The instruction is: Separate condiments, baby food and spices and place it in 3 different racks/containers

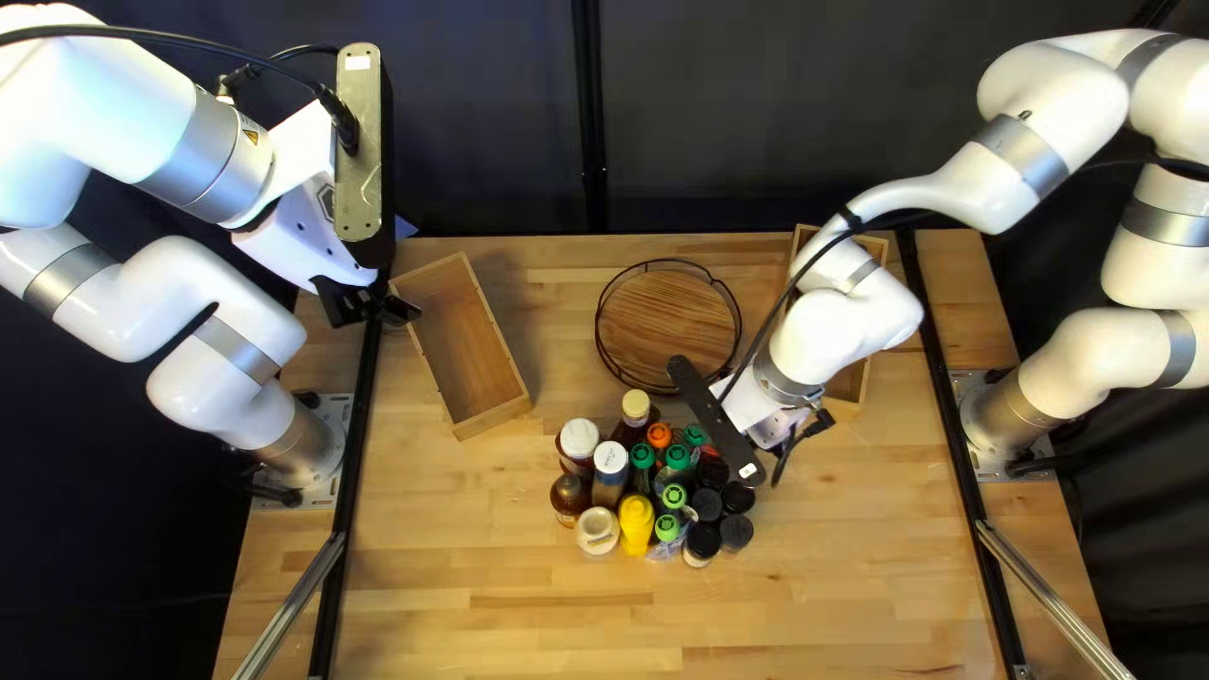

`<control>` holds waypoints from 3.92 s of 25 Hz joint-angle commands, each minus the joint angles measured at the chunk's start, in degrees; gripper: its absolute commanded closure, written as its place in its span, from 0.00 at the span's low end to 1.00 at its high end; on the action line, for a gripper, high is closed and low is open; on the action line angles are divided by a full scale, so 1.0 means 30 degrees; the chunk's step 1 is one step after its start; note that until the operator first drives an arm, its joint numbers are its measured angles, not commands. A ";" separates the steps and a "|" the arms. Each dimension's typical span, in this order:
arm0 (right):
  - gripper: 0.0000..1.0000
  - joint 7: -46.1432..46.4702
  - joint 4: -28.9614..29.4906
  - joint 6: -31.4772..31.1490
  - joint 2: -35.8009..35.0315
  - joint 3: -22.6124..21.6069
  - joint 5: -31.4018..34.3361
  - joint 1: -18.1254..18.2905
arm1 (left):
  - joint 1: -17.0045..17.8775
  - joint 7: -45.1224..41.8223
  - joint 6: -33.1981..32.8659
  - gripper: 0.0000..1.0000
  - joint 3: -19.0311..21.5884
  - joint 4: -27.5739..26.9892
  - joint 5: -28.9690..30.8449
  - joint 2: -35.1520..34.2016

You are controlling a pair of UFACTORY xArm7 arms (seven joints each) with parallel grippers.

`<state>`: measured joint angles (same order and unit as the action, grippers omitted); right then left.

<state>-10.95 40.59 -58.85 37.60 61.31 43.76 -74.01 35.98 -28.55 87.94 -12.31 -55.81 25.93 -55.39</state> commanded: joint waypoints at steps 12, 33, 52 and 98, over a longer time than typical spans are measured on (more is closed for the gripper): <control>0.98 -0.1176 -0.4078 -0.4084 0.6270 -0.4208 0.1210 0.7759 | 0.0000 0.0000 0.0000 0.00 0.0000 0.0000 0.0000 0.0000; 0.33 -0.1518 -0.7295 -0.3617 0.7777 -0.2220 0.4815 1.2962 | 0.0000 0.0000 0.0000 0.00 0.0000 0.0000 0.0000 0.0000; 0.00 -0.4461 -0.2943 -0.0324 0.2884 -0.3495 0.0028 0.3507 | 0.0000 0.0000 0.0000 0.00 0.0000 0.0000 0.0000 0.0000; 0.00 -0.3909 -0.1493 1.1761 -0.8162 0.8976 -0.3916 -0.9461 | 0.0000 0.0000 0.0000 0.00 0.0000 0.0000 0.0000 0.0000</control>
<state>-22.72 36.09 -23.56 13.13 88.20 31.98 -102.43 35.98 -28.55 87.94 -12.31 -55.82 25.93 -55.39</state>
